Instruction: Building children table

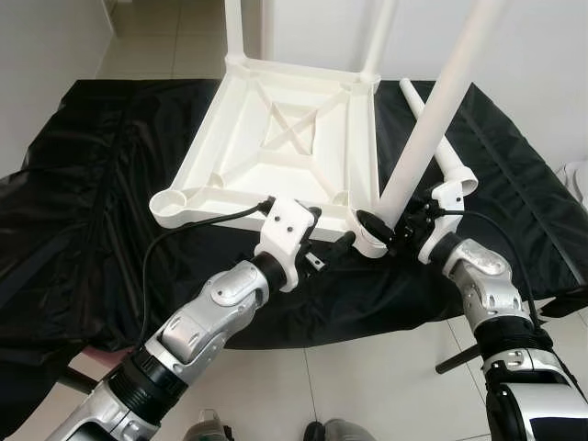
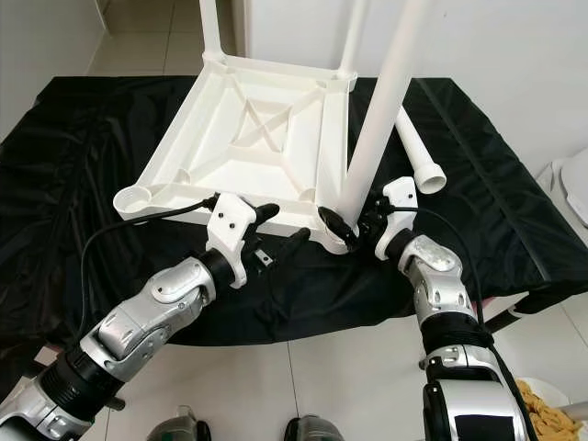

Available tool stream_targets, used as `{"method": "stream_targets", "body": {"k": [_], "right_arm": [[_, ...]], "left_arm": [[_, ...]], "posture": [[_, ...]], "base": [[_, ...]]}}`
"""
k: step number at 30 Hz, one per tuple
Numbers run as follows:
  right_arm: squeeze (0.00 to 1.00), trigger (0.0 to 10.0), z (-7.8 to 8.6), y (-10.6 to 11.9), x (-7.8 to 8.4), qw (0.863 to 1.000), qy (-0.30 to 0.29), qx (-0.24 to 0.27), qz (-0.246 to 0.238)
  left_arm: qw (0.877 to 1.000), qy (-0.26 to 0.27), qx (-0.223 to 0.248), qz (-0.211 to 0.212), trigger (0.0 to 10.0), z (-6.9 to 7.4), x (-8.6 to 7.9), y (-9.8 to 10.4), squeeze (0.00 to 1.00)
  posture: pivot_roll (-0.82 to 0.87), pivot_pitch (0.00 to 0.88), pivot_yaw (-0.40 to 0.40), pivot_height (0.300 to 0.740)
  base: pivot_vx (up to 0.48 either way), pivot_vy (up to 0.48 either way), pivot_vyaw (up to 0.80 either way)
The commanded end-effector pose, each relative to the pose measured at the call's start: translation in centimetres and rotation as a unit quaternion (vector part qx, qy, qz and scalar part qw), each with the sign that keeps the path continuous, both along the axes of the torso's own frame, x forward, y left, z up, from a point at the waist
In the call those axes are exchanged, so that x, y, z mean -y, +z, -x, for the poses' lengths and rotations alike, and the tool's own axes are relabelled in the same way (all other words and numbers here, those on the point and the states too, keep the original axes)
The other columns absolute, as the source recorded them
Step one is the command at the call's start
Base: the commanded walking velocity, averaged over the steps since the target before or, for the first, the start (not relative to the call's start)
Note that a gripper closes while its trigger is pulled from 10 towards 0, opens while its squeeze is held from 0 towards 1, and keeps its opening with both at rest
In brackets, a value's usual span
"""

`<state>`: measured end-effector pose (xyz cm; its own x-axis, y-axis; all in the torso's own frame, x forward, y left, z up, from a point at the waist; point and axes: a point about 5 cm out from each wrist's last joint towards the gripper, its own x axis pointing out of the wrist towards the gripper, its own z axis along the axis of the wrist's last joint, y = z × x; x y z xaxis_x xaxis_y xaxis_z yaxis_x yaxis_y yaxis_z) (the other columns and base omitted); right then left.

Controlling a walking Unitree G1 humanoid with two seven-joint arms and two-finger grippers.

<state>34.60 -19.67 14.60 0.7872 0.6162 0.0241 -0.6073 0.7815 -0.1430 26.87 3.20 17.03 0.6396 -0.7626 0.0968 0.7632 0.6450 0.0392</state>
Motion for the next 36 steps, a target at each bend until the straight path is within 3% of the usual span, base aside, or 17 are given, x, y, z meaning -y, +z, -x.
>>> {"method": "stream_targets", "body": {"k": [1,2,3,5,6,7,9,10,20,21,36], "right_arm": [[0.00,9.5,-0.1,-0.4,-0.4,1.000,0.009,-0.005,0.007],[0.00,9.5,-0.1,-0.4,-0.4,1.000,0.009,-0.005,0.007],[0.00,7.1,-0.2,-0.6,-0.6,1.000,0.014,-0.009,0.009],[0.00,7.1,-0.2,-0.6,-0.6,1.000,0.014,-0.009,0.009],[0.00,4.3,-0.2,-0.9,-0.7,1.000,0.020,-0.014,0.012],[0.00,0.8,-0.2,-1.2,-0.8,0.999,0.021,-0.025,0.021],[0.00,0.8,-0.2,-1.2,-0.8,0.999,0.021,-0.025,0.021],[0.00,0.0,-0.1,-1.5,-0.8,0.999,0.024,-0.032,0.023],[0.00,0.0,0.1,-2.0,-0.2,0.998,0.034,-0.036,0.029],[0.00,10.0,0.0,-2.0,0.0,0.999,0.022,-0.032,0.032],[0.00,10.0,0.2,-1.9,0.2,0.998,-0.061,-0.016,-0.011]], "left_arm": [[0.992,-0.128,0.009,-0.016,10.0,1.0,0.7,-0.1,0.00],[0.992,-0.128,0.009,-0.016,10.0,1.0,0.7,-0.1,0.00],[0.992,-0.127,0.009,-0.016,10.0,1.0,0.6,-0.1,0.00],[0.992,-0.127,0.009,-0.016,10.0,1.0,0.6,-0.1,0.00],[0.992,-0.127,0.009,-0.017,10.0,1.0,0.6,0.0,0.00],[0.992,-0.126,0.009,-0.017,10.0,1.0,0.6,-0.1,0.00],[0.992,-0.126,0.009,-0.017,10.0,1.0,0.6,-0.1,0.00],[0.992,-0.126,0.009,-0.017,10.0,1.0,0.6,-0.1,0.00],[0.991,-0.129,0.010,-0.017,10.0,1.0,0.7,0.0,0.00],[0.991,-0.129,0.010,-0.017,10.0,0.9,0.7,0.0,0.00],[0.991,-0.135,0.006,-0.018,10.0,1.3,0.8,-0.3,0.00]], "posture": [[0.02,0.044,-0.018,0.740],[0.02,0.044,-0.018,0.740],[0.02,0.043,-0.018,0.740],[0.02,0.043,-0.018,0.740],[0.02,0.043,-0.018,0.740],[0.02,0.042,-0.018,0.740],[0.02,0.042,-0.018,0.740],[0.02,0.042,-0.018,0.740],[0.02,0.035,-0.020,0.740],[0.02,0.032,-0.022,0.740],[0.01,0.033,-0.026,0.740]], "base": [[0.000,0.000,0.00],[0.000,0.000,0.00],[0.000,0.000,0.00],[0.000,0.000,0.00],[0.000,0.000,0.00],[0.000,0.000,0.00],[0.000,0.000,0.00],[0.000,0.000,0.00],[0.000,0.000,0.00],[0.000,0.000,0.00],[0.000,0.000,0.00]]}}
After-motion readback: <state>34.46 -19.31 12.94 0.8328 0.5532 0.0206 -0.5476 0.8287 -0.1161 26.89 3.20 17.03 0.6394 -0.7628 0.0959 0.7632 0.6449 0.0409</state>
